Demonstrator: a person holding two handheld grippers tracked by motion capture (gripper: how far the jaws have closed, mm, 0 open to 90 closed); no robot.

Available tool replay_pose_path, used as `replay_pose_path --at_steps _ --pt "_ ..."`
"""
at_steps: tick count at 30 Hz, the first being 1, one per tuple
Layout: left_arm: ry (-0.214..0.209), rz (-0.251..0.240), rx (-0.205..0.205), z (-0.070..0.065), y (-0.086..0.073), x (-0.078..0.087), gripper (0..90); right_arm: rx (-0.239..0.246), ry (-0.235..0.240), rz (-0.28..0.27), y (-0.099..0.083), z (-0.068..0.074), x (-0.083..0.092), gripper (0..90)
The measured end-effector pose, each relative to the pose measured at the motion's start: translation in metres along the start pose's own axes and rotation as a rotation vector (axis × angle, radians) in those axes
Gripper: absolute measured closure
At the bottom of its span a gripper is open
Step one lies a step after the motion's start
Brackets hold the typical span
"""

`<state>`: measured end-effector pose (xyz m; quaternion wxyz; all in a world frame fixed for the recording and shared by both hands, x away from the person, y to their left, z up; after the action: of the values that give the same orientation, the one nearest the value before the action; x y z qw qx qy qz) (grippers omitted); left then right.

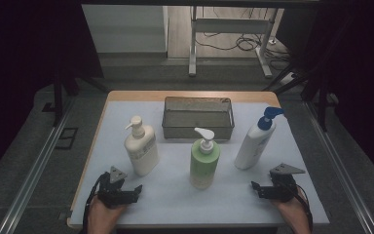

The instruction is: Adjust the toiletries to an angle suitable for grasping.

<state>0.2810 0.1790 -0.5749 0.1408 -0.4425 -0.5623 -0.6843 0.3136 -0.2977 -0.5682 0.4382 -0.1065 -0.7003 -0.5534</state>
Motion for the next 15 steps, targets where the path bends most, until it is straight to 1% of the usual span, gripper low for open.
replay_pose_path --at_steps 5,15 --pt "-0.002 -0.005 0.002 0.0001 -0.0001 -0.0002 10.9 0.001 -0.005 0.001 0.0000 0.0001 0.0000 12.7" --pt "-0.002 -0.005 0.002 0.0001 -0.0001 -0.0002 10.8 0.000 -0.001 -0.002 -0.0002 0.0000 0.0000 12.7"
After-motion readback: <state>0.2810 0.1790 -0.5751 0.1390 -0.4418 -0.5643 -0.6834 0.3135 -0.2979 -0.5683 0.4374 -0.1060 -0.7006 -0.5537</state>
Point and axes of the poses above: each handheld gripper's, and its own axes: x roughly backward along the jaws, y roughly out of its top, z roughly to its left, the point moved 7 cm from there along -x, roughly forward along the jaws, and after that the axes turned 2 degrees about z, right-handed, at the moved point
